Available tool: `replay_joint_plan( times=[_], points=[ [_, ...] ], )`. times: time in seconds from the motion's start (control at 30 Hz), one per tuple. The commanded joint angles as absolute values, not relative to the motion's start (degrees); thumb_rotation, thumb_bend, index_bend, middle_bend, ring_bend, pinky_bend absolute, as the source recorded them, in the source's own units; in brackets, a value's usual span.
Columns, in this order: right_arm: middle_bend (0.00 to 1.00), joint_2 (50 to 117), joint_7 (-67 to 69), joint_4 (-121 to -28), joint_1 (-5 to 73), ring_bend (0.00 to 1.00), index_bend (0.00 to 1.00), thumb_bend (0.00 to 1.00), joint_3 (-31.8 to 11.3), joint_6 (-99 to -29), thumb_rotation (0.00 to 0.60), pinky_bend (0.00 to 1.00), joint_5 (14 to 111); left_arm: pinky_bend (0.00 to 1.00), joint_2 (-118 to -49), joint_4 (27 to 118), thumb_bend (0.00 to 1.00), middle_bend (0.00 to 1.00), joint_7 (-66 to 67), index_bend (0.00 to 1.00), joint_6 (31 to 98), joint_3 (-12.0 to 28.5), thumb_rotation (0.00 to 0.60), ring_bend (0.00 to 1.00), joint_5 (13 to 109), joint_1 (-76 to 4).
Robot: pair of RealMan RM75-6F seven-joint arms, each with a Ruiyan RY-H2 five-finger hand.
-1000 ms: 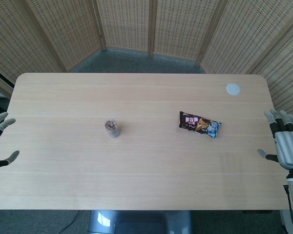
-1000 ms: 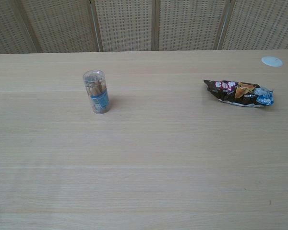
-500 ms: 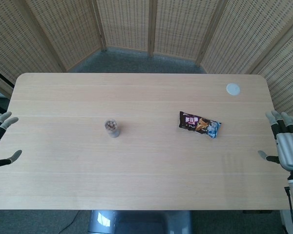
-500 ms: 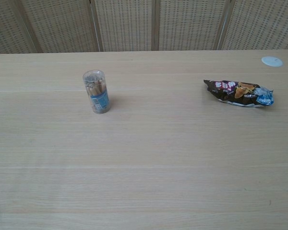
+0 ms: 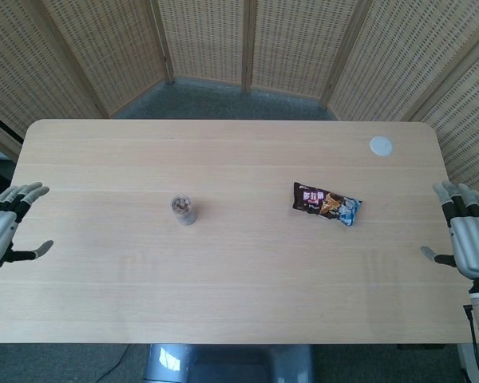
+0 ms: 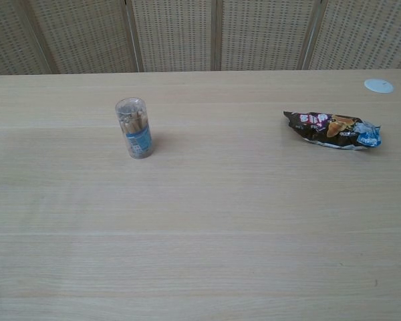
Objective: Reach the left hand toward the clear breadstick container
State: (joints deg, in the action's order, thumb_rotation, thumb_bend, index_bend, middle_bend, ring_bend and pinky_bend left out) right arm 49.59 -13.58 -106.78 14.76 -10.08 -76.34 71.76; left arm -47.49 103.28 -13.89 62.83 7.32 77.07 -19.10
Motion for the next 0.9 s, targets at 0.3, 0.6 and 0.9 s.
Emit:
replay_joint_plan(
  times=[0.3,0.6,0.9],
  points=[
    [0.0,47.1,-12.7,-108.8,12.6,0.0,0.0,0.0,-9.8,-78.6,0.6,0.0,71.4,0.0,-64.7,88.8,0.3,0.0,-25.1,0.0,44.4,11.5,0.6,0.0,71.9,-33.3],
    [0.0,45.0,-10.7,-109.2,10.6,0.0,0.0,0.0,-9.6,-80.5,0.6,0.0,71.2,0.0,-77.9,78.0,0.3,0.0,-28.7,0.0,37.1,13.6,0.6,0.0,68.0,-40.4],
    [0.0,42.1,-8.4,-111.3,9.1,0.0,0.0,0.0,-9.9,-80.9,0.6,0.0,70.0,0.0,-90.7,65.2,0.3,0.0,-37.1,0.0,33.3,15.1,0.6,0.0,67.3,-43.5]
  ],
)
